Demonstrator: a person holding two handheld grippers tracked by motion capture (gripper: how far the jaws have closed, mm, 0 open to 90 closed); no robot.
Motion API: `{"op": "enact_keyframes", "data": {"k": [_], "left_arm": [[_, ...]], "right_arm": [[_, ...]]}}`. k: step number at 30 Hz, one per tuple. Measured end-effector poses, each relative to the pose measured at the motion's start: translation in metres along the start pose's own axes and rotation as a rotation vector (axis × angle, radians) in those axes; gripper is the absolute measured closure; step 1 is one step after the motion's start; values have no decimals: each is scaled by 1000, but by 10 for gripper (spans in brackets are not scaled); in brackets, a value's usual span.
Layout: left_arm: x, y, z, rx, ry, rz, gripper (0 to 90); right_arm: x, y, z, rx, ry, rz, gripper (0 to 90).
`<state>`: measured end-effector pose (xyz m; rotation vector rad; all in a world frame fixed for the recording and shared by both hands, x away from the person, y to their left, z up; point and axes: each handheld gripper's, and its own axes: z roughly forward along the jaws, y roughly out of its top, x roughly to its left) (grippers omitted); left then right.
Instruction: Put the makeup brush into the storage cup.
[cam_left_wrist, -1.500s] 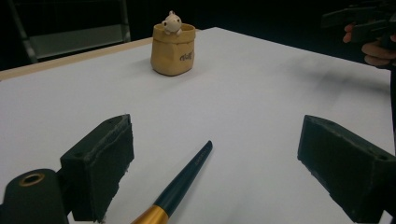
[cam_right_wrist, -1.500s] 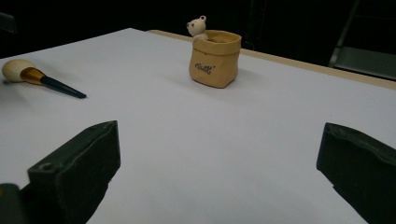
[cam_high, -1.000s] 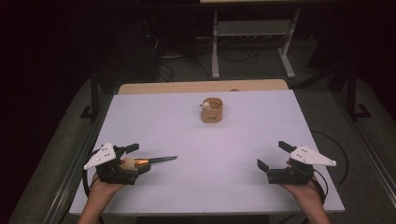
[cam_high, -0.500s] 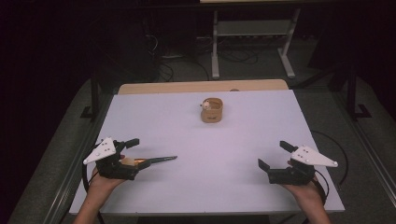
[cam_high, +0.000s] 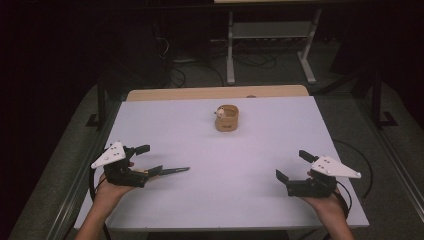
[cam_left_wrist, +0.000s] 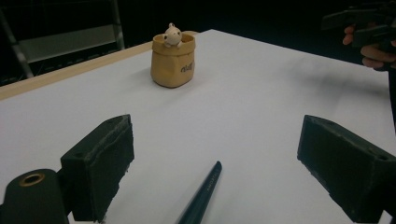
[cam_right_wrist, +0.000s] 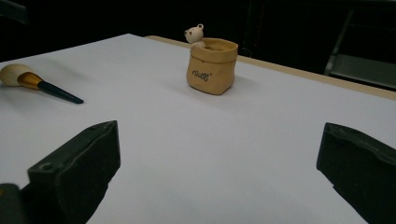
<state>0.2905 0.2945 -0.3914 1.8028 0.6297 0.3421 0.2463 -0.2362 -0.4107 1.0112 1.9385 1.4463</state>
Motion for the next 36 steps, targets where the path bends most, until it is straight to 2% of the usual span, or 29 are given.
{"op": "enact_keyframes", "data": {"k": [7, 13, 22, 26, 36], "left_arm": [[3, 3, 4, 3, -5, 3, 104], [7, 10, 7, 14, -3, 30, 104], [13, 14, 12, 33, -7, 21, 104], [15, 19, 15, 41, -10, 32, 104], [23, 33, 22, 102, -30, 64, 104]], "right_arm": [[1, 0, 3, 1, 8, -9, 0], [1, 0, 4, 5, 12, -7, 0], [2, 1, 3, 4, 12, -6, 0], [0, 0, 4, 2, 12, -10, 0], [1, 0, 3, 0, 10, -7, 0]]}}
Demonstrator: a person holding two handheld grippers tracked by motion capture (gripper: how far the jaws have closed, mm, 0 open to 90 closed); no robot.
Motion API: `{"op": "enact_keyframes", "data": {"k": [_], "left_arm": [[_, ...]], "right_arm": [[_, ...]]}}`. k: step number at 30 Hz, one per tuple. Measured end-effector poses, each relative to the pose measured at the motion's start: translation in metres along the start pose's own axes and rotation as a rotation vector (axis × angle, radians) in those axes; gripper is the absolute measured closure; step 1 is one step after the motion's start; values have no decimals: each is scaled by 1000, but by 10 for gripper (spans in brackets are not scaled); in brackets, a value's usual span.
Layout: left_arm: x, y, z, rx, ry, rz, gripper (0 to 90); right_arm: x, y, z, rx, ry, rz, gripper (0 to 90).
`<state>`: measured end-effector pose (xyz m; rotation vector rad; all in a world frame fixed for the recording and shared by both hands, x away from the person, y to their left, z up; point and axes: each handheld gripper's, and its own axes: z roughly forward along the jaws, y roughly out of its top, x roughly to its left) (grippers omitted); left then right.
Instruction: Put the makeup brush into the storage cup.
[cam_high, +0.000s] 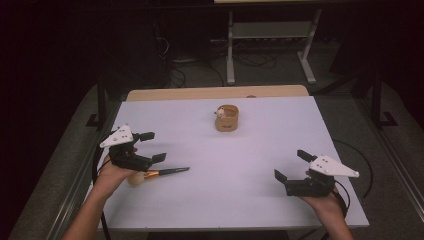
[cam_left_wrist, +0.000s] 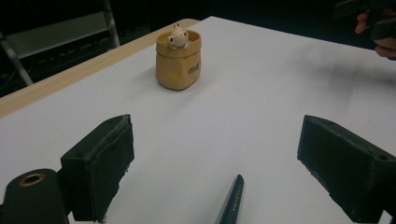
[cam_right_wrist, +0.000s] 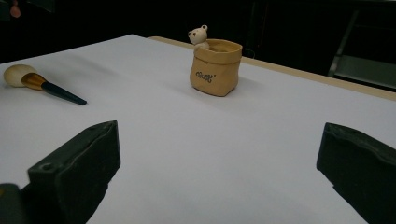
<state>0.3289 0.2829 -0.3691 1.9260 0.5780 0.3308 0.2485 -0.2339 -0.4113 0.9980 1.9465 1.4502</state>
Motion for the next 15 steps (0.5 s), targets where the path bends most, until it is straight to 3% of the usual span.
{"op": "enact_keyframes", "data": {"k": [15], "left_arm": [[8, 9, 9, 80, -19, 18, 104]], "right_arm": [[1, 0, 1, 0, 11, -1, 0]]}}
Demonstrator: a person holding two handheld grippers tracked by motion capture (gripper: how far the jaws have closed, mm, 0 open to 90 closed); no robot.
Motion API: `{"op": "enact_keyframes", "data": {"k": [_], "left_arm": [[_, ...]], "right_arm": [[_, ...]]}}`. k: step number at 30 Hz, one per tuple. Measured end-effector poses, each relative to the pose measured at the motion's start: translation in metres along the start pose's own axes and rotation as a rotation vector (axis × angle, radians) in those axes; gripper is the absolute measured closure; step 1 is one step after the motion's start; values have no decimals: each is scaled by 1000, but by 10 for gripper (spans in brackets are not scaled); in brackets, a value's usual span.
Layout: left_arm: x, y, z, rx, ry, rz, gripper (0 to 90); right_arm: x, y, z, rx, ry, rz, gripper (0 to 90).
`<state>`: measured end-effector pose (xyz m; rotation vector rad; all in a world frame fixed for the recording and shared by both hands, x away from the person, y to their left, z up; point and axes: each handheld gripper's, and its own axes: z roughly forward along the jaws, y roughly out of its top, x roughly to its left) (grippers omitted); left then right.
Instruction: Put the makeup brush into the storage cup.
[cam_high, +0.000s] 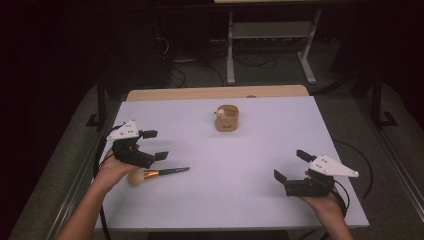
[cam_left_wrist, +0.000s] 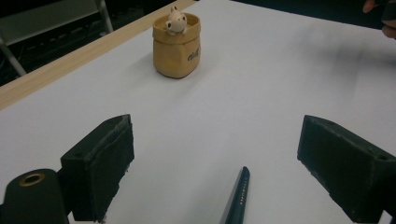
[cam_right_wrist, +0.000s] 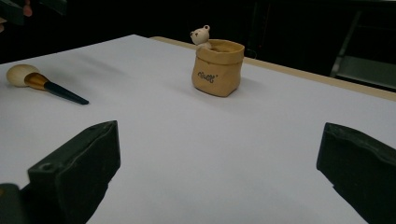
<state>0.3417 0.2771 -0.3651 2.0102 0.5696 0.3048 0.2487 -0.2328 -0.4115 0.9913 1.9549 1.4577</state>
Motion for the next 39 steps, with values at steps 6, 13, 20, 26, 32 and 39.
{"op": "enact_keyframes", "data": {"k": [6, 13, 20, 26, 32, 39], "left_arm": [[3, 1, 3, 19, -6, 6, 104], [6, 6, 4, 51, -5, 14, 104], [9, 7, 6, 98, -13, 23, 104], [11, 5, 10, 147, -27, 30, 104], [11, 4, 12, 196, -38, 46, 104], [13, 3, 11, 244, -51, 62, 104]], "right_arm": [[2, 0, 2, 14, 6, 7, 0], [1, -1, 3, 9, 4, 0, 0], [1, -1, 3, 12, 7, 5, 0], [1, -1, 3, 15, 5, 11, 0], [1, -2, 3, 10, 5, 4, 0], [0, -2, 4, 11, 5, 5, 0]]}}
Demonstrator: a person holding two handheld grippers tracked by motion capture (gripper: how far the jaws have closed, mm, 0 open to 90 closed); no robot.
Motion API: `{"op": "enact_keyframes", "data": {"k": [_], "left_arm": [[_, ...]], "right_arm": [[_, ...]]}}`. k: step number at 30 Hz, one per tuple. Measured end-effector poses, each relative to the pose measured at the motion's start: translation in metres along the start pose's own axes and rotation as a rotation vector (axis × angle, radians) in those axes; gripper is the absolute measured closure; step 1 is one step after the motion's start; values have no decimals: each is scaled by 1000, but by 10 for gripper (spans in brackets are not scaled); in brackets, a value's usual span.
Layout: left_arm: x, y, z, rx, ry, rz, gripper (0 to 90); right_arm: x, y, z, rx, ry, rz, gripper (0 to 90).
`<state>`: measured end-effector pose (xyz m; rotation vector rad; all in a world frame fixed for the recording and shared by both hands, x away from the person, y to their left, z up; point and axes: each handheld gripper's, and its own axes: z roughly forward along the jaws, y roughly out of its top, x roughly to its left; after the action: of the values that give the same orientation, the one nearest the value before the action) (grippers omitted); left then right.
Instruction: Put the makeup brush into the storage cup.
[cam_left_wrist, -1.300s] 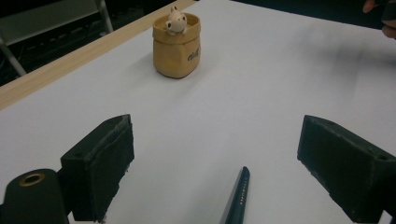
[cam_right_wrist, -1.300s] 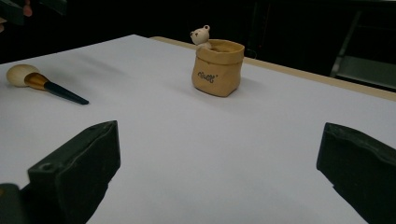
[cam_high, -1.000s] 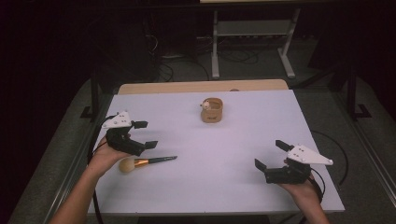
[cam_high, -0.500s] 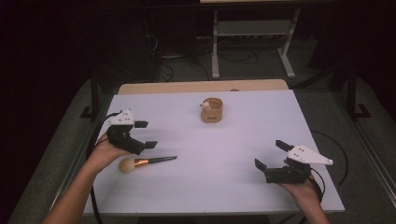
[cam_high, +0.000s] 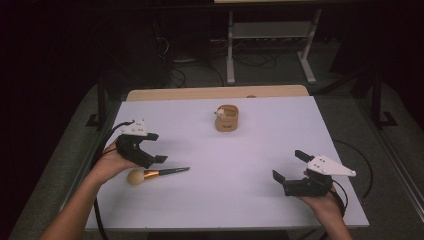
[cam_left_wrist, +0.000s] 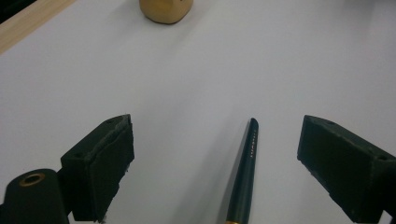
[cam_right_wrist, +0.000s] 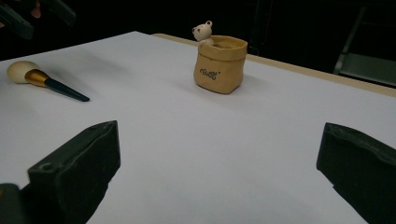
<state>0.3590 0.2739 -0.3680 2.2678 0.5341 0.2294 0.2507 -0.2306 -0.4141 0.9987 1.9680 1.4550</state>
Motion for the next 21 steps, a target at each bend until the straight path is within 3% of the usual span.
{"op": "enact_keyframes", "data": {"k": [11, 12, 21], "left_arm": [[0, -3, 3, 78, -17, 9, 106], [0, -3, 2, 92, -17, 23, 106], [1, -6, 5, 130, -22, 24, 108]], "right_arm": [[0, 0, 0, -1, -2, 3, 0], [-1, 0, 0, -1, -3, 1, 0], [0, 0, 1, 2, 0, 0, 0]]}}
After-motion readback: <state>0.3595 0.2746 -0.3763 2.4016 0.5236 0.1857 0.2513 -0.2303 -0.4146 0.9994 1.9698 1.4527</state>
